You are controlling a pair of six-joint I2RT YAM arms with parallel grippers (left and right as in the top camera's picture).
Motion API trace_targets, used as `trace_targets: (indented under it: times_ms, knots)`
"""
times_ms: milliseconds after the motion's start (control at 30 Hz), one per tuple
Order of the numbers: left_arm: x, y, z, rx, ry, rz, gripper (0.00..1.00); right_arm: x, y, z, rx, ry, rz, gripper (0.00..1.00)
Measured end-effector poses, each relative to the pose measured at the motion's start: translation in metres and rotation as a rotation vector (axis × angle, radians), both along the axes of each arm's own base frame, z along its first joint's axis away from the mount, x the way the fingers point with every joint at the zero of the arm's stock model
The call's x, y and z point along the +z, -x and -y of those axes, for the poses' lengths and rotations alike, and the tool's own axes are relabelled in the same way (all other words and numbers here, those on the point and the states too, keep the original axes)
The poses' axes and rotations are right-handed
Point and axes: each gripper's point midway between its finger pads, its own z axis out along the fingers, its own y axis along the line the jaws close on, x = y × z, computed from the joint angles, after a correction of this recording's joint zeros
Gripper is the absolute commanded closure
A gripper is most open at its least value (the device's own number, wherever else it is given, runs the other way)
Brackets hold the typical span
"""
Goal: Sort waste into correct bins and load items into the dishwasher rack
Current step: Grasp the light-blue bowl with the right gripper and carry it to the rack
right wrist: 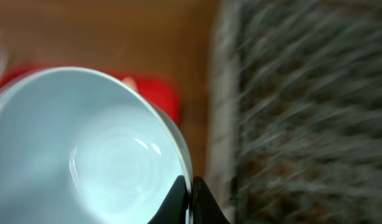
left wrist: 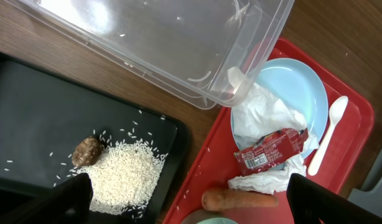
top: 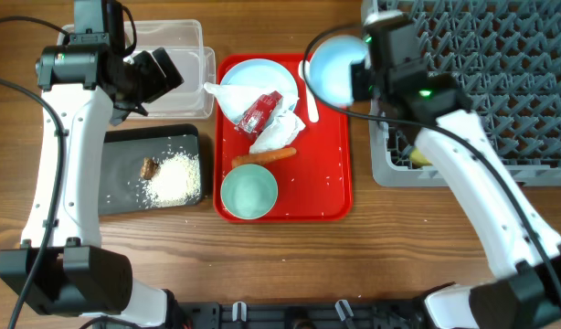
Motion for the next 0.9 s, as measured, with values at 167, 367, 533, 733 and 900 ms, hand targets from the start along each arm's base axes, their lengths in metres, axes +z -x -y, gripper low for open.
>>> trace_targets:
  times_ms: [167, 367, 533, 733, 900]
  knots:
    - [0.000, 0.000, 0.000, 0.000, 0.000, 0.001, 0.00, 0.065, -0.050, 0.064, -0.270, 0.184, 0.340, 0.96]
    - [0.000, 0.000, 0.000, 0.000, 0.000, 0.001, 0.00, 0.029, -0.117, 0.120, -0.316, 0.560, 0.361, 0.96]
    - [0.000, 0.000, 0.000, 0.000, 0.000, -0.001, 0.00, -0.027, -0.135, 0.126, -0.250, 0.792, 0.213, 0.96]
    - [0.000, 0.000, 0.000, 0.000, 0.000, -0.001, 0.00, -0.039, -0.143, 0.139, -0.295, 0.864, 0.215, 0.96]
    - [0.000, 0.000, 0.000, 0.000, 0.000, -0.001, 0.00, -0.041, -0.140, 0.154, -0.333, 0.886, 0.191, 0.96]
